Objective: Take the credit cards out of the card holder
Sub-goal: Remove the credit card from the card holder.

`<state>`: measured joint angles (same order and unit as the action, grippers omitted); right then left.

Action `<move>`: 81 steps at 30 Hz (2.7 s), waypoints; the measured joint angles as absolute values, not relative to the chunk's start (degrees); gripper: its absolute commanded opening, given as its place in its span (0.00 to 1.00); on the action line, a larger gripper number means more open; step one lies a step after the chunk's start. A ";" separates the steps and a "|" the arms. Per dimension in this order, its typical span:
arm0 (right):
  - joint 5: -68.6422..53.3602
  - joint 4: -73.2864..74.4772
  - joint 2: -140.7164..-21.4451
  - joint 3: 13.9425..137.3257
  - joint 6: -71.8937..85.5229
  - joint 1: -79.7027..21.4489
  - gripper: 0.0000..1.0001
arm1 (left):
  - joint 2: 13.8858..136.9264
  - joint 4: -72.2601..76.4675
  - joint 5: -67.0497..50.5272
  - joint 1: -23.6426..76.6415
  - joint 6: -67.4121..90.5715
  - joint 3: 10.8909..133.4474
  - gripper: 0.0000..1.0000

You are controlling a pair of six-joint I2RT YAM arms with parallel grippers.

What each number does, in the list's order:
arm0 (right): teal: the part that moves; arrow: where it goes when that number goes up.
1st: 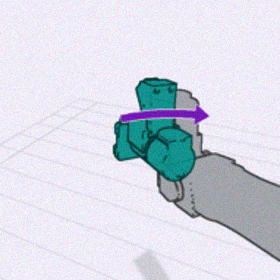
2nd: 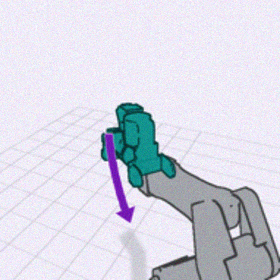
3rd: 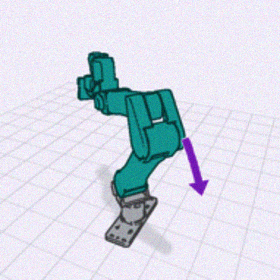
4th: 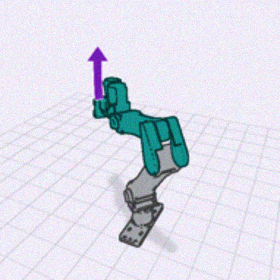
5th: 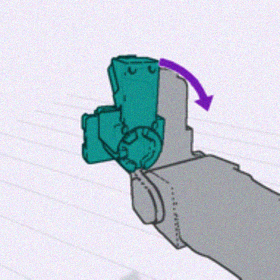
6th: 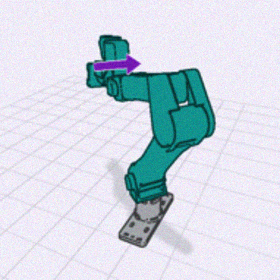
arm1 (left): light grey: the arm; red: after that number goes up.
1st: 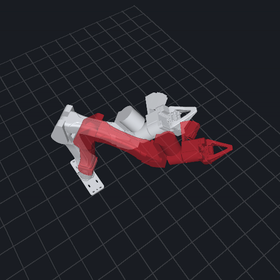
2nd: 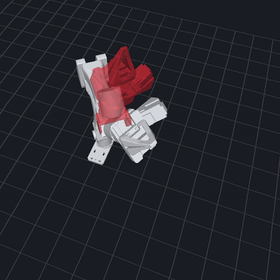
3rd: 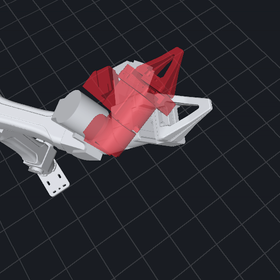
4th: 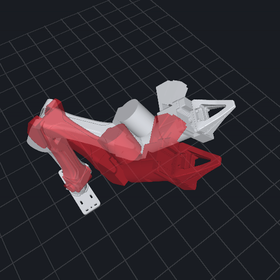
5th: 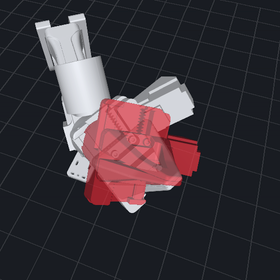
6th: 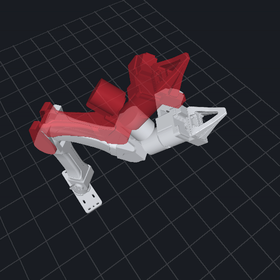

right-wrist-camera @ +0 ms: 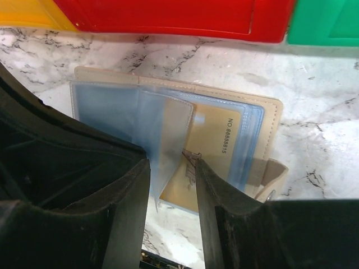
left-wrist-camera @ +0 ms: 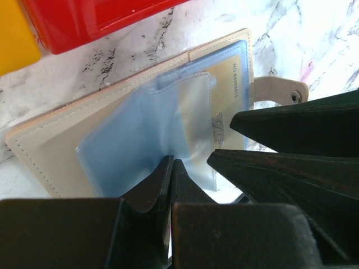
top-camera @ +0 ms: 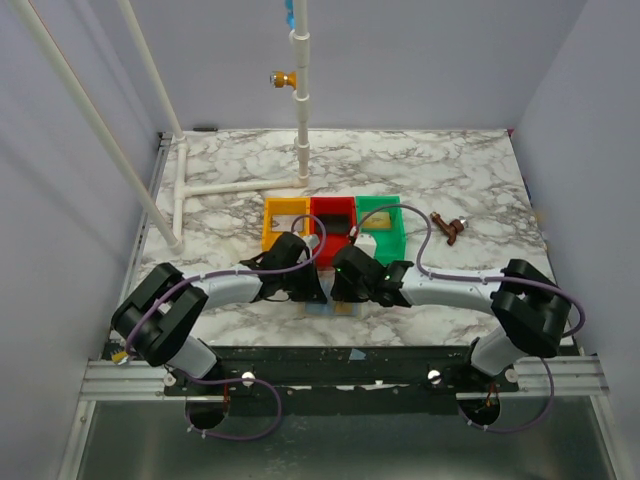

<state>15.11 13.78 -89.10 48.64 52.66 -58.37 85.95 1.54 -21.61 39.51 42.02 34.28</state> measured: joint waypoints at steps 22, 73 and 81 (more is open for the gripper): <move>11.44 10.26 -92.23 48.64 54.24 -58.37 0.18 | 82.15 -1.32 -20.95 39.44 40.60 34.28 0.00; 5.63 4.67 -96.44 55.27 51.99 -58.37 0.51 | 60.86 -17.82 -16.91 36.73 35.77 34.28 0.04; 12.43 9.17 -91.57 53.10 52.34 -58.37 0.57 | 61.93 -15.38 -19.73 36.86 36.67 34.11 0.20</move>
